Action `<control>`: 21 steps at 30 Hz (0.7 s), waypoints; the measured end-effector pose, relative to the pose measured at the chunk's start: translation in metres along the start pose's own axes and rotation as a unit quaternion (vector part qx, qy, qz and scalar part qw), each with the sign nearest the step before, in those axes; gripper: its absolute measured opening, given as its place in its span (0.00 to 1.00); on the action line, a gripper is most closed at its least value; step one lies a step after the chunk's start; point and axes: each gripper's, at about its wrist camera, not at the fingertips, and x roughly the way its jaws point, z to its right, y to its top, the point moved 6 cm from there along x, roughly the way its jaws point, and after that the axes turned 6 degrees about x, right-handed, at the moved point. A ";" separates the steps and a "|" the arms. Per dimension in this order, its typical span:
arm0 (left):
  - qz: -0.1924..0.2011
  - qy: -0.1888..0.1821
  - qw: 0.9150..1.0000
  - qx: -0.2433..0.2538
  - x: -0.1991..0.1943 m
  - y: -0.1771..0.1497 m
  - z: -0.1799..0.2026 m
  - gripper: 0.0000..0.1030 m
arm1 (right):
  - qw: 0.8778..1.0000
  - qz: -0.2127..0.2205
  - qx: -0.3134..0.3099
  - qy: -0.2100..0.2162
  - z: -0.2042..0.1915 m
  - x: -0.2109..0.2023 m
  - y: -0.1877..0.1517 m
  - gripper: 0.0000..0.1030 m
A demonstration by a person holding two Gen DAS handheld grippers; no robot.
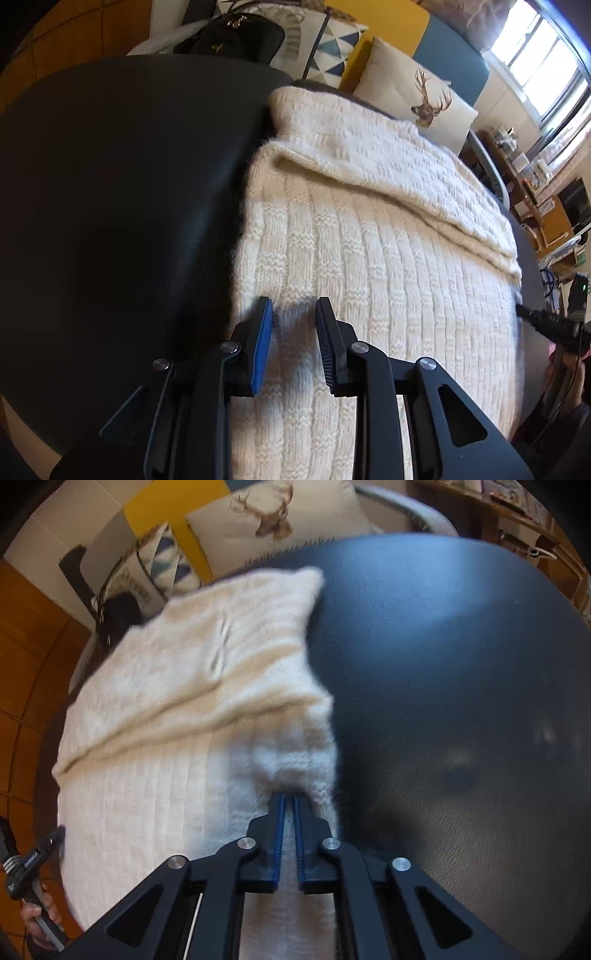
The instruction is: Fold clothes
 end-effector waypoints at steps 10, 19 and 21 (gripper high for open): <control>0.002 0.008 1.000 0.020 0.010 0.023 0.012 0.26 | 1.000 -0.001 -0.026 0.003 -0.026 0.020 0.021 0.10; 0.040 -0.017 0.998 0.033 -0.025 0.005 0.018 0.26 | 0.996 -0.020 -0.063 0.064 -0.026 -0.027 -0.028 0.19; 0.050 -0.032 0.998 0.031 -0.032 -0.004 0.019 0.26 | 0.991 -0.039 -0.086 0.095 -0.023 -0.038 -0.063 0.19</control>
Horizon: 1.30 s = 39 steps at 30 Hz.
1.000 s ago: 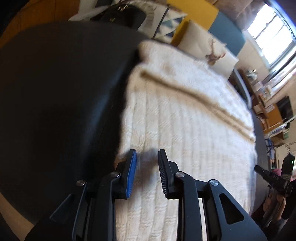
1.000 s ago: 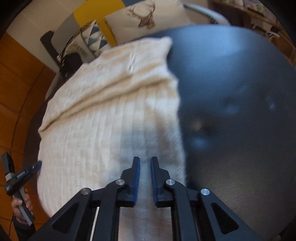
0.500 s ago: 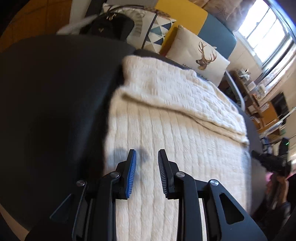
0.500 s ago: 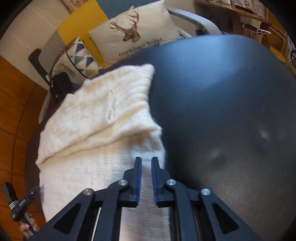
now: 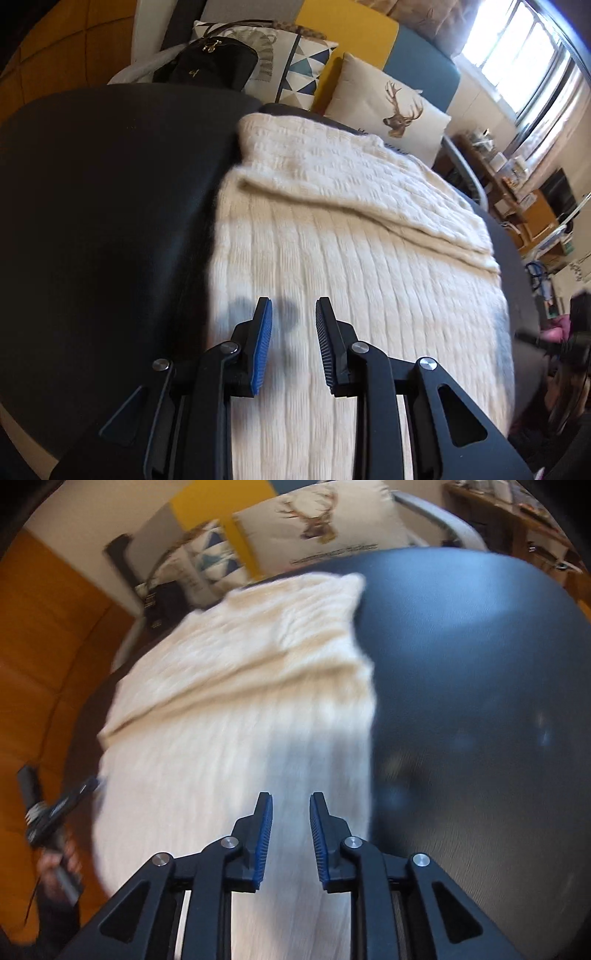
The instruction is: Fold clothes
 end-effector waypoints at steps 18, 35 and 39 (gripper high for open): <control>-0.016 0.020 0.995 0.100 0.020 -0.035 0.038 0.26 | 0.989 -0.035 -0.135 -0.040 -0.080 0.032 -0.089 0.21; -0.026 -0.045 0.998 -0.019 -0.062 -0.108 -0.040 0.32 | 0.998 -0.029 -0.024 0.042 -0.054 0.029 -0.093 0.21; -0.044 -0.028 0.999 0.014 -0.047 -0.119 -0.023 0.31 | 0.998 -0.029 -0.058 0.011 -0.063 0.031 -0.096 0.21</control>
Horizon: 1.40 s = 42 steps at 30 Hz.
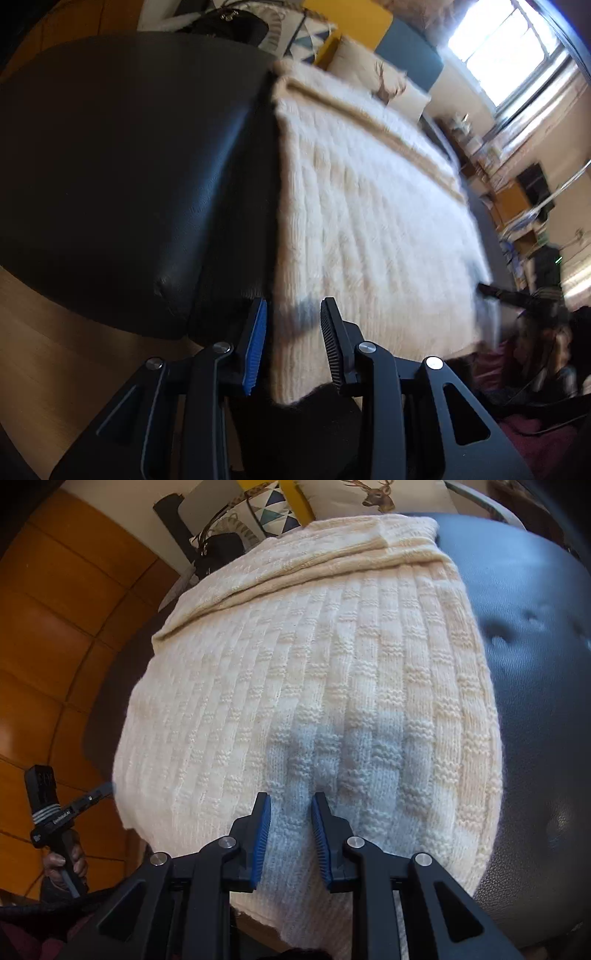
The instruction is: Fold clothes
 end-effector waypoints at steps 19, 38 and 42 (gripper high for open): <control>0.004 0.014 0.997 0.070 0.009 0.012 0.059 0.44 | 0.998 0.004 0.058 0.001 0.050 -0.057 -0.015 0.23; -0.012 -0.061 0.998 0.004 0.002 -0.013 0.025 0.55 | 0.974 0.012 0.171 0.151 0.116 -0.079 -0.063 0.35; -0.009 -0.064 0.998 0.003 0.001 -0.015 0.026 0.56 | 0.977 0.007 0.159 0.142 0.112 -0.079 -0.062 0.40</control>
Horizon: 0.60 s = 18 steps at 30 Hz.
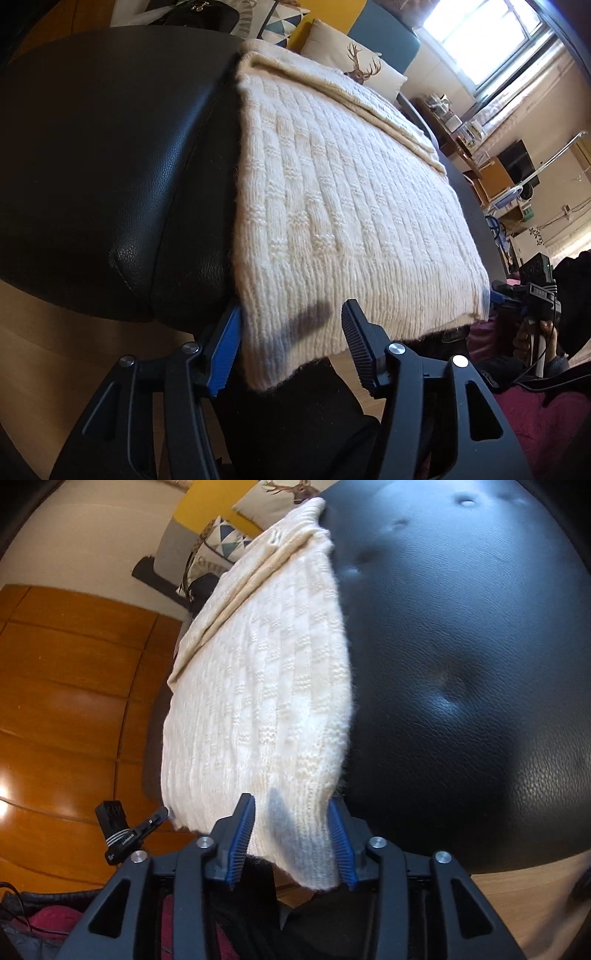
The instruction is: Fold clothes
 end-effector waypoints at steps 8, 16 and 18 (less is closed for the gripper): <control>0.007 -0.019 0.999 -0.028 0.009 0.001 0.001 0.15 | 0.995 0.003 -0.061 -0.079 -0.013 0.008 -0.006 0.27; 0.005 -0.079 0.991 -0.107 0.006 -0.005 -0.019 0.16 | 1.000 0.009 -0.008 0.013 -0.007 0.004 -0.006 0.54; 0.003 -0.073 0.992 -0.102 0.006 -0.004 -0.018 0.17 | 1.000 0.015 -0.022 0.005 -0.010 0.004 -0.008 0.55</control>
